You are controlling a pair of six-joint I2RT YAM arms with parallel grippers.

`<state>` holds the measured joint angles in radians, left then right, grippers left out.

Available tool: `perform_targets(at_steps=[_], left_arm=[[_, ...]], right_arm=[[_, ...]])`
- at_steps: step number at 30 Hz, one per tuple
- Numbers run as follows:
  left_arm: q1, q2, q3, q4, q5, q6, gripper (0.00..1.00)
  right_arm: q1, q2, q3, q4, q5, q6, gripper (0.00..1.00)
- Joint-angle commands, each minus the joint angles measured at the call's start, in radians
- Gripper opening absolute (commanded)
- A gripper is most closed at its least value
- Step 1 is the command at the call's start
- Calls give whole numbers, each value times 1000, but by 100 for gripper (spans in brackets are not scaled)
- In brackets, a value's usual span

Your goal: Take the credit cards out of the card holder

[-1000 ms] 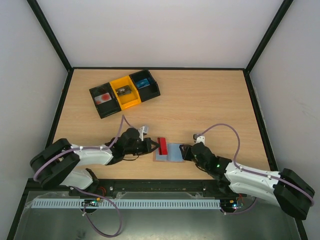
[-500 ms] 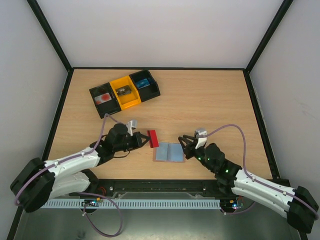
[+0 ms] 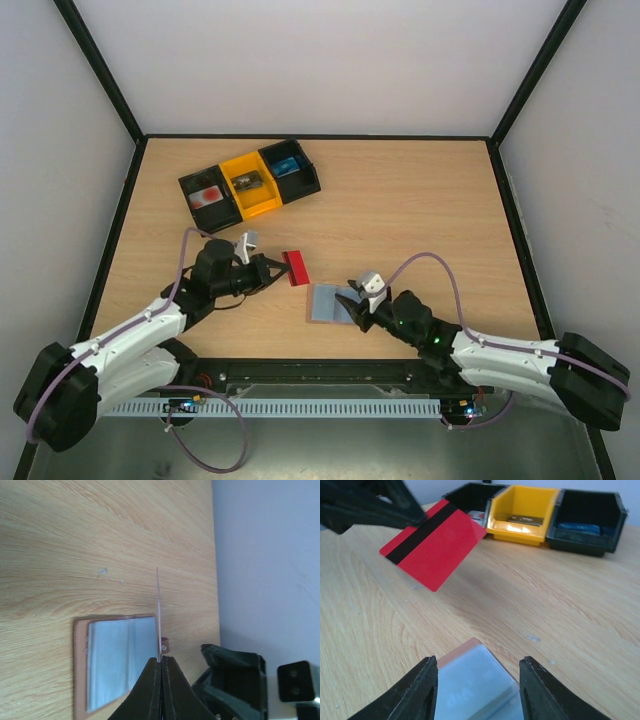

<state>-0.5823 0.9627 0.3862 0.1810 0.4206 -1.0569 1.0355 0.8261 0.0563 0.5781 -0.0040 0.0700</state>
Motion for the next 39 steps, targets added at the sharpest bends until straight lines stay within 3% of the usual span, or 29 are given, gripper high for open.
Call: perform_targets(at_steps=[1, 8, 19, 32, 39], left_arm=[[21, -41, -16, 56, 101, -78, 3], [21, -63, -50, 116, 158, -171, 3], [18, 11, -128, 337, 214, -317, 3], [8, 20, -150, 371, 200, -344, 3], [-18, 20, -150, 366, 193, -344, 3]], right_arm=[[34, 63, 43, 156, -13, -131, 45], [49, 133, 51, 240, -29, -317, 49], [135, 298, 115, 324, 151, -585, 53], [202, 413, 151, 345, 179, -725, 54], [214, 433, 158, 393, 216, -732, 48]])
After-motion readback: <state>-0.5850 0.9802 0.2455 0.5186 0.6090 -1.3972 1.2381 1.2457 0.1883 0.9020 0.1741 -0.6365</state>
